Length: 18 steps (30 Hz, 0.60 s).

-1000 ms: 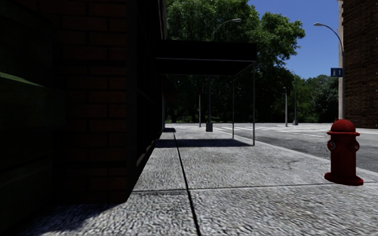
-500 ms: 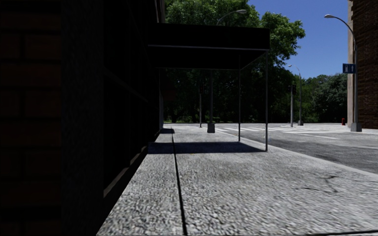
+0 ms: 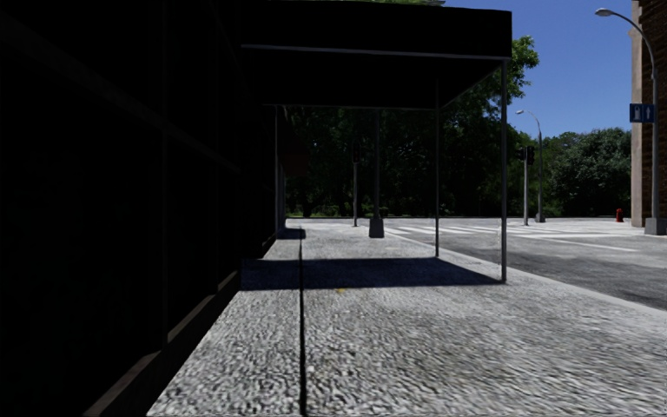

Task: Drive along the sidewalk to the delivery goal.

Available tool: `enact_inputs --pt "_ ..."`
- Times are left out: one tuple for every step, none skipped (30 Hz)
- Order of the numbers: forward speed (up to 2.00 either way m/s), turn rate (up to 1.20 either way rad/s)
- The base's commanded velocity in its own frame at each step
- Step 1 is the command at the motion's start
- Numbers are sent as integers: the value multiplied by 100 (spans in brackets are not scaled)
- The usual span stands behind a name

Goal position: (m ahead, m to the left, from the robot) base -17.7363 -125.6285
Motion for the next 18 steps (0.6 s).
enact_inputs --pt "182 0" --pt "182 0" --pt "182 0" --pt "182 0" --pt "182 0" --pt "182 0" --pt "182 0" --pt "182 0" --pt "182 0" --pt "182 0" --pt "182 0" --pt "182 0" --pt "182 0" --pt "182 0" --pt "182 0" --pt "182 0" --pt "182 0" --pt "182 0"
